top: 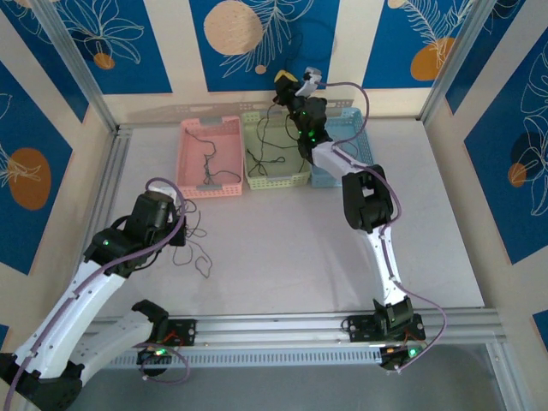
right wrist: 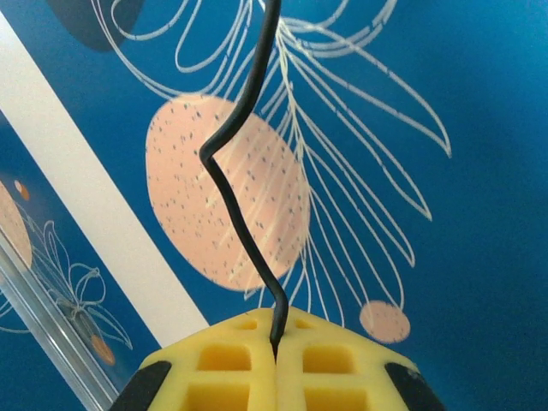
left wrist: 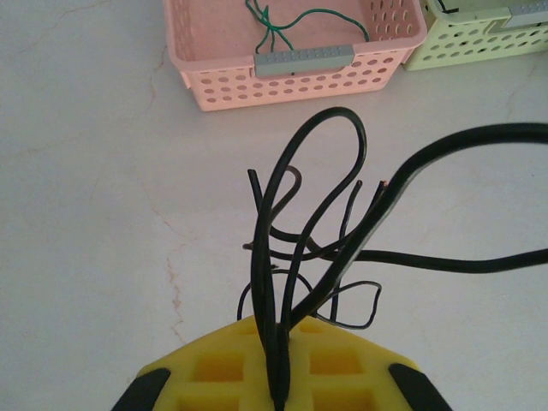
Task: Untangle the cables
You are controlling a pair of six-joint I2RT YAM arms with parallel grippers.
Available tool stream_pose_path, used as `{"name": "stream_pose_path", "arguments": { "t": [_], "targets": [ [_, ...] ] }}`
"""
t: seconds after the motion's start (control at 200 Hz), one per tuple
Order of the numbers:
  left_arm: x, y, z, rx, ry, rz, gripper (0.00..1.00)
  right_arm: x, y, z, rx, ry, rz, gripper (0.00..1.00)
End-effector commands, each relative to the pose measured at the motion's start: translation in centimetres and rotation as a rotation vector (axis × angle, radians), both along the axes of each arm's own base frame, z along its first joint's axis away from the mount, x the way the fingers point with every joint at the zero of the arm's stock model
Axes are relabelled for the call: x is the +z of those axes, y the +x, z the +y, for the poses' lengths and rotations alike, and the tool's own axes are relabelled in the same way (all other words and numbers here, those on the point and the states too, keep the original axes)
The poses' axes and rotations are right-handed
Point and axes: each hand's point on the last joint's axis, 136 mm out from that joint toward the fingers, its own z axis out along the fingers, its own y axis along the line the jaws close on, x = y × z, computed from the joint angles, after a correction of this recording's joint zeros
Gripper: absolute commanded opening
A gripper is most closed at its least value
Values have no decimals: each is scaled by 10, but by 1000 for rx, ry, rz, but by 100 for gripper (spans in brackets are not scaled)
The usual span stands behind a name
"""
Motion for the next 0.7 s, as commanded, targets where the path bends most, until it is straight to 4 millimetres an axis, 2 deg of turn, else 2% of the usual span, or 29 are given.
{"name": "stream_pose_path", "arguments": {
  "t": [0.0,0.17,0.25,0.405,0.585,0.695],
  "targets": [
    [-2,1,-1,-13,-1,2,0,-24,-18,18,37,-31,-39,0],
    [-1,0,0,-10,1,-1,0,-77,-51,43,90,-154,-42,0],
    [-2,0,0,-12,-1,2,0,-94,-62,53,118,-231,-40,0],
    [-1,0,0,-11,0,0,0,-112,-80,73,161,-380,-59,0],
    [-1,0,0,-10,-1,-3,0,-136,-82,75,177,-502,-51,0],
    [-1,0,0,-11,-2,-2,0,-143,-83,74,178,-561,-57,0]
  ]
}}
